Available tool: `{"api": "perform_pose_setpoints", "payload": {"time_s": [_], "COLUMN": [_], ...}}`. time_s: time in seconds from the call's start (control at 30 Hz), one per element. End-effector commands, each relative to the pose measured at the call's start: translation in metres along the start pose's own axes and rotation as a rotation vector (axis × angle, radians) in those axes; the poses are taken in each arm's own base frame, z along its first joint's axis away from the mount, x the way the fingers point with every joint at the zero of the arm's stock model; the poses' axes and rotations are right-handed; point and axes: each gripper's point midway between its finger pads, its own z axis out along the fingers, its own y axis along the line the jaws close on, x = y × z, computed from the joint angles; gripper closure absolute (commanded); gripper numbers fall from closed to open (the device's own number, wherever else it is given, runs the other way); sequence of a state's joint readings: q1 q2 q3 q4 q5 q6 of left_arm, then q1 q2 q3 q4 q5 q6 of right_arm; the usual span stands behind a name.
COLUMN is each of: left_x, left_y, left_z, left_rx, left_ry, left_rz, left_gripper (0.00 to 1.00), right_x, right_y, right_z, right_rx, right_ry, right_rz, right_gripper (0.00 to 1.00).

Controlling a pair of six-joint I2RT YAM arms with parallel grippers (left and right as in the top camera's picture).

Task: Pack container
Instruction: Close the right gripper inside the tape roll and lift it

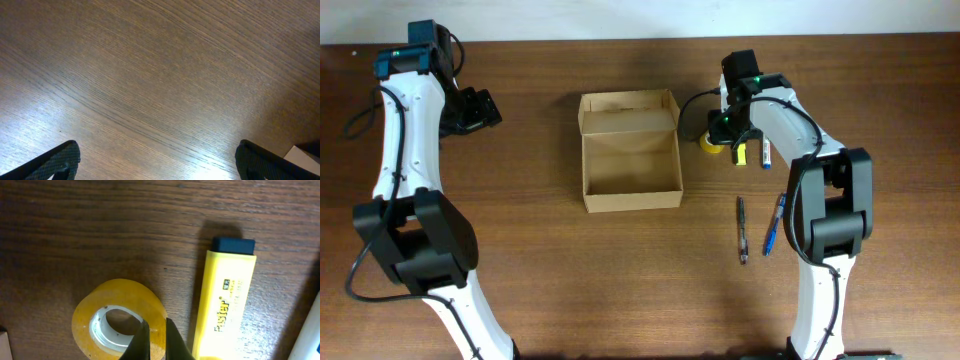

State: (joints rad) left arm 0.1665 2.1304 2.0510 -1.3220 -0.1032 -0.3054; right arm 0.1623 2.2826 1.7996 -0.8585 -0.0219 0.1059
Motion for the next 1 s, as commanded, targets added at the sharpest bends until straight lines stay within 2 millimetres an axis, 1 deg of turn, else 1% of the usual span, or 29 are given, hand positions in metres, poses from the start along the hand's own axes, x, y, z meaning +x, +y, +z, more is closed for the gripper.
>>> {"api": "perform_pose_setpoints", "payload": {"time_s": [0.0, 0.07, 0.13, 0.2, 0.23, 0.3, 0.53, 0.6, 0.63, 0.67, 0.7, 0.73, 0.87, 0.97], "left_x": [0.001, 0.001, 0.001, 0.001, 0.001, 0.001, 0.001, 0.001, 0.001, 0.001, 0.001, 0.001, 0.001, 0.001], "left_y": [-0.002, -0.002, -0.002, -0.002, -0.002, -0.002, -0.002, -0.002, -0.002, -0.002, -0.002, -0.002, -0.002, -0.002], "left_z": [0.0, 0.0, 0.0, 0.0, 0.0, 0.0, 0.0, 0.0, 0.0, 0.0, 0.0, 0.0, 0.0, 0.0], "left_rx": [0.01, 0.01, 0.01, 0.01, 0.01, 0.01, 0.01, 0.01, 0.01, 0.01, 0.01, 0.01, 0.01, 0.01], "left_ry": [0.003, 0.003, 0.003, 0.003, 0.003, 0.003, 0.003, 0.003, 0.003, 0.003, 0.003, 0.003, 0.003, 0.003], "left_rz": [0.013, 0.013, 0.013, 0.013, 0.013, 0.013, 0.013, 0.013, 0.013, 0.013, 0.013, 0.013, 0.013, 0.013], "left_gripper": [0.0, 0.0, 0.0, 0.0, 0.0, 0.0, 0.0, 0.0, 0.0, 0.0, 0.0, 0.0, 0.0, 0.0], "right_x": [0.02, 0.024, 0.028, 0.03, 0.03, 0.029, 0.031, 0.031, 0.031, 0.03, 0.03, 0.03, 0.025, 0.011], "right_y": [-0.009, -0.009, -0.01, -0.01, -0.01, -0.01, -0.009, -0.01, -0.01, -0.01, -0.01, -0.01, -0.01, -0.008], "right_z": [0.027, 0.032, 0.037, 0.039, 0.039, 0.04, 0.04, 0.04, 0.04, 0.04, 0.04, 0.04, 0.036, 0.018], "right_rx": [0.045, 0.044, 0.046, 0.047, 0.047, 0.047, 0.047, 0.047, 0.047, 0.047, 0.047, 0.047, 0.046, 0.042], "right_ry": [0.072, 0.091, 0.109, 0.118, 0.117, 0.113, 0.119, 0.118, 0.117, 0.117, 0.117, 0.117, 0.102, 0.071], "right_rz": [0.004, 0.004, 0.004, 0.004, 0.004, 0.004, 0.003, 0.004, 0.004, 0.004, 0.004, 0.004, 0.005, 0.004], "right_gripper": [0.9, 0.85, 0.78, 0.78, 0.76, 0.68, 0.67, 0.69, 0.73, 0.8, 0.94, 0.96, 0.96, 0.96]}}
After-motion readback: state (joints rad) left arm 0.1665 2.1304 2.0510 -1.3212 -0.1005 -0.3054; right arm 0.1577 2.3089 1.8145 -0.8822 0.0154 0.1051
